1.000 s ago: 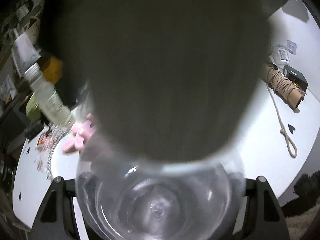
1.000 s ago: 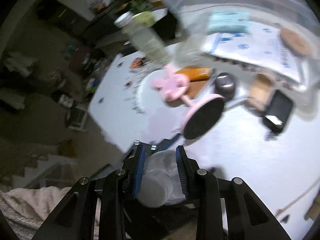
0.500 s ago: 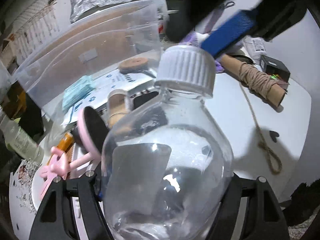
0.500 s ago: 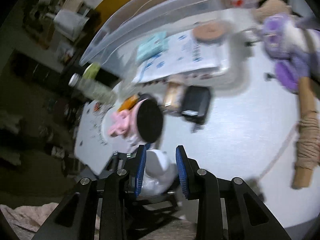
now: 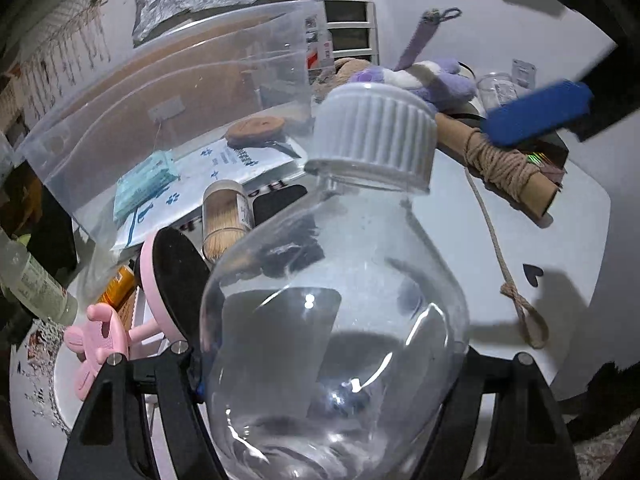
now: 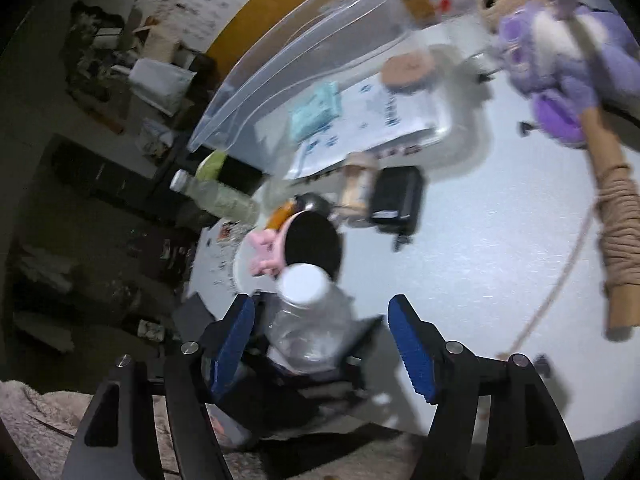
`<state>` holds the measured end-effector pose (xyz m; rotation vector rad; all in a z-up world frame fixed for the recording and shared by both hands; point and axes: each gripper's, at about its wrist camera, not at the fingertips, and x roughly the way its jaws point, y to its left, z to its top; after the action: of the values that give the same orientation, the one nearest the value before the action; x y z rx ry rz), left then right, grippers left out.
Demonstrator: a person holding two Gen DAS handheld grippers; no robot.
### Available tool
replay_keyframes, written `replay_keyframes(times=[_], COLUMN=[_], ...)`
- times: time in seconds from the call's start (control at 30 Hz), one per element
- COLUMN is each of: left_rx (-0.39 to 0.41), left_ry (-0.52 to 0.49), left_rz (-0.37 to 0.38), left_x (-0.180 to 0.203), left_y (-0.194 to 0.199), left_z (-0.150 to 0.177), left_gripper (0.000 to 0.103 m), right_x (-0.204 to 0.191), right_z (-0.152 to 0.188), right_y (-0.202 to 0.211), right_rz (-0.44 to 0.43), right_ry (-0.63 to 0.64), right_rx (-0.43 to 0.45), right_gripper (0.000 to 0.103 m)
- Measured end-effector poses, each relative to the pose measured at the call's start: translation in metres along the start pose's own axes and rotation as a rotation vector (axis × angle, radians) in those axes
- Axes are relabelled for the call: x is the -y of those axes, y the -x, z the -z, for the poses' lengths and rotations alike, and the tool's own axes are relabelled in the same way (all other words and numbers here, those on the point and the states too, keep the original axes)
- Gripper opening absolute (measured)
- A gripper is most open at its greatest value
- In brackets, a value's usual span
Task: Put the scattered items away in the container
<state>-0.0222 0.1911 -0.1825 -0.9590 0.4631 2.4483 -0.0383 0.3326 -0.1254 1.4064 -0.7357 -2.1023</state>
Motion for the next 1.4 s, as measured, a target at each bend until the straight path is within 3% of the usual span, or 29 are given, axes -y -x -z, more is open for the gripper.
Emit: replay_keyframes(times=[0.07, 0.13, 0.23, 0.33, 0.53, 0.8, 1.0, 1.27, 1.4], left_rx=[0.01, 0.018, 0.017, 0.01, -0.028, -0.071, -0.064, -0.008, 0.03], left_ry=[-0.016, -0.022, -0.007, 0.01, 0.038, -0.043, -0.043, 0.006, 0.042], left_rz=[-0.004, -0.007, -0.009, -0.012, -0.017, -0.045, -0.037, 0.016, 0.054], left_x=[0.005, 0.008, 0.01, 0.009, 0.004, 0.009, 0.012, 0.033, 0.037], left_y=[0.002, 0.003, 0.003, 0.003, 0.009, 0.036, 0.036, 0.002, -0.01], left_z=[0.002, 0.003, 0.004, 0.004, 0.007, 0.042, 0.042, 0.009, 0.001], left_gripper=[0.075, 0.075, 0.075, 0.075, 0.077, 0.074, 0.073, 0.073, 0.074], right_x=[-0.004, -0.005, -0.004, -0.001, -0.022, -0.023, -0.028, -0.06, -0.059], right_z=[-0.002, -0.002, -0.002, -0.002, -0.003, -0.005, -0.005, 0.0, -0.004], right_y=[-0.014, -0.025, -0.04, -0.041, -0.047, -0.048, -0.045, -0.024, -0.023], right_rz=[-0.028, -0.018, 0.021, 0.025, 0.086, 0.104, 0.128, 0.331, 0.408], right_ry=[-0.022, -0.029, -0.052, -0.076, 0.033, 0.036, 0.057, 0.3, 0.334], right_rx=[-0.031, -0.06, -0.094, -0.081, -0.085, -0.079, -0.068, -0.006, 0.008], right_gripper=[0.069, 0.053, 0.038, 0.037, 0.033, 0.033, 0.033, 0.033, 0.033])
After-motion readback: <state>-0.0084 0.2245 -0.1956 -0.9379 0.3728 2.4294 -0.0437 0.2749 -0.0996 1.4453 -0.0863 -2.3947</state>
